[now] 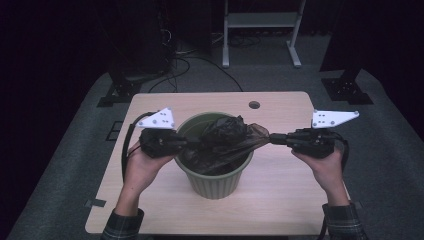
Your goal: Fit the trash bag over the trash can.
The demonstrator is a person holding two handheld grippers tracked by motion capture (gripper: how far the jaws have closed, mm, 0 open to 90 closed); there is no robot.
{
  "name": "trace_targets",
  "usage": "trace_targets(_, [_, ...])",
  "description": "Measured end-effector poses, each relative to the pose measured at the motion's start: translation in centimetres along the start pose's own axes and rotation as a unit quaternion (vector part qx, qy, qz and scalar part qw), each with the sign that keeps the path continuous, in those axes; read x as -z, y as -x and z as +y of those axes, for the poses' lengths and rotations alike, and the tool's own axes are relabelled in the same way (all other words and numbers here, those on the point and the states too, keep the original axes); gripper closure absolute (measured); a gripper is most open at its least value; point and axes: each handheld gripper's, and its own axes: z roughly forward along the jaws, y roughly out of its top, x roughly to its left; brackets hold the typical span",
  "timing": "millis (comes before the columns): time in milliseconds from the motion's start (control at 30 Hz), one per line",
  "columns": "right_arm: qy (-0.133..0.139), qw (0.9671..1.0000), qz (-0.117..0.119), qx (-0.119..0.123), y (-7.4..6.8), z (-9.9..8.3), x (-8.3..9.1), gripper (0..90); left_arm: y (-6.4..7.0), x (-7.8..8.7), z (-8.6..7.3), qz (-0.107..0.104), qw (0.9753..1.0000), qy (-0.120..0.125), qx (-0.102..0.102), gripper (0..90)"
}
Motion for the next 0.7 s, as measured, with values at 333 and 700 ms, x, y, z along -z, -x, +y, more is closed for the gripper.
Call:
trace_targets(333, [-0.001,0.9996,-0.027,-0.002,0.3,-0.6,2.3,89.7,-1.4,4.4,-4.2,0.035,0.9982,0.019,0.045,90.0])
trace_targets(700, [-0.009,0.9985,-0.052,-0.013,0.6,-2.1,4.5,89.8,-2.2,6.4,-8.5,0.052,0.9946,0.02,0.087,90.0])
